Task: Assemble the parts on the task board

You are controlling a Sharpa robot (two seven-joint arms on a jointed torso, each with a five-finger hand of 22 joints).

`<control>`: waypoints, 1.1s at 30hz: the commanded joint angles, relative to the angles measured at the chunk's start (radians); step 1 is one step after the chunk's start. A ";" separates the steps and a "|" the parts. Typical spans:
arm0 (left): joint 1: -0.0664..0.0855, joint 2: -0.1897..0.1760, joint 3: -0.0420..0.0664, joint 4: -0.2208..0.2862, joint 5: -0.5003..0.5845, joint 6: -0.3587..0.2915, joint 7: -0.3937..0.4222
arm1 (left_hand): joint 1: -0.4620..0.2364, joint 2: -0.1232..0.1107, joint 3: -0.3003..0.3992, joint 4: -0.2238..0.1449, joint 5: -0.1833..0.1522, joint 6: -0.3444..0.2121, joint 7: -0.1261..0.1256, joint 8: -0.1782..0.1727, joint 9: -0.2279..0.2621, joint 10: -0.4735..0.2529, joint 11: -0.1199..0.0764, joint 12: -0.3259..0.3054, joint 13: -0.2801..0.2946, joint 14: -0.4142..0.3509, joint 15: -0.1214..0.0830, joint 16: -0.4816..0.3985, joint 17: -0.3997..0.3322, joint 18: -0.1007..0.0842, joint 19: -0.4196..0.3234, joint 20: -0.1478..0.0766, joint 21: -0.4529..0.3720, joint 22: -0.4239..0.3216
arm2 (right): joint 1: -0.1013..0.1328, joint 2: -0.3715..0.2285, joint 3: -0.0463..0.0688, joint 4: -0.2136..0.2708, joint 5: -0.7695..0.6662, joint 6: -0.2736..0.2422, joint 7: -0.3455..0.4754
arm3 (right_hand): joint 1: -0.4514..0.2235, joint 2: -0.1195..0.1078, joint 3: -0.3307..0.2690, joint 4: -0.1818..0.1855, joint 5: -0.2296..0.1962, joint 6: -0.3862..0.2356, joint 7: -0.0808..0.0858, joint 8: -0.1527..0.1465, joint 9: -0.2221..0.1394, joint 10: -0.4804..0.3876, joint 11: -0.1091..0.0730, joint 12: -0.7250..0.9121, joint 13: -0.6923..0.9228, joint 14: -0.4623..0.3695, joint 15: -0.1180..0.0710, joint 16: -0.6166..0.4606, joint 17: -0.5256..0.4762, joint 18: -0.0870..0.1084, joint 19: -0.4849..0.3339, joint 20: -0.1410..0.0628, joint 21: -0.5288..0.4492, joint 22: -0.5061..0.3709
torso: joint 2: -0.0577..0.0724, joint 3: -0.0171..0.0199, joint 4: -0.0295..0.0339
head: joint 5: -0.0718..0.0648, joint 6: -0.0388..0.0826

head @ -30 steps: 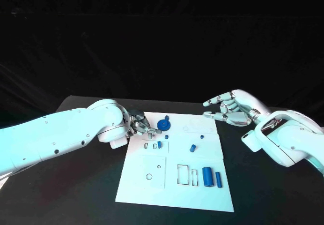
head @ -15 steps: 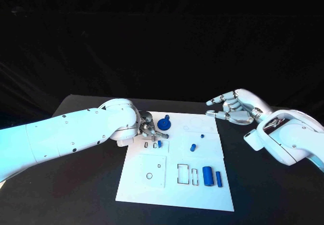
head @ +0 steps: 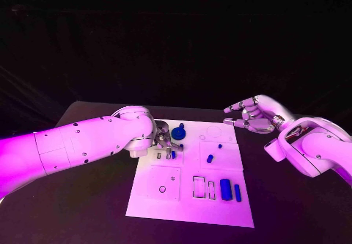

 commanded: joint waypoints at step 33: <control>0.002 0.026 -0.003 -0.026 0.000 0.070 -0.067 | 0.082 0.014 0.021 -0.024 0.003 -0.017 -0.001 0.016 0.029 0.009 -0.002 0.013 0.010 0.105 -0.008 0.003 0.263 -0.015 0.108 -0.007 0.006 0.263 | -0.001 0.012 0.000 -0.004 -0.004 0.012 -0.003 | 0.014 0.006 -0.002 -0.009 0.016 0.003 0.000 -0.001 0.002 -0.007 0.000 -0.007 -0.002 0.070 -0.005 -0.008 0.111 -0.005 -0.011 -0.001 -0.008 0.109 | 0.000 -0.0001 0.0001 | 0.004 -0.011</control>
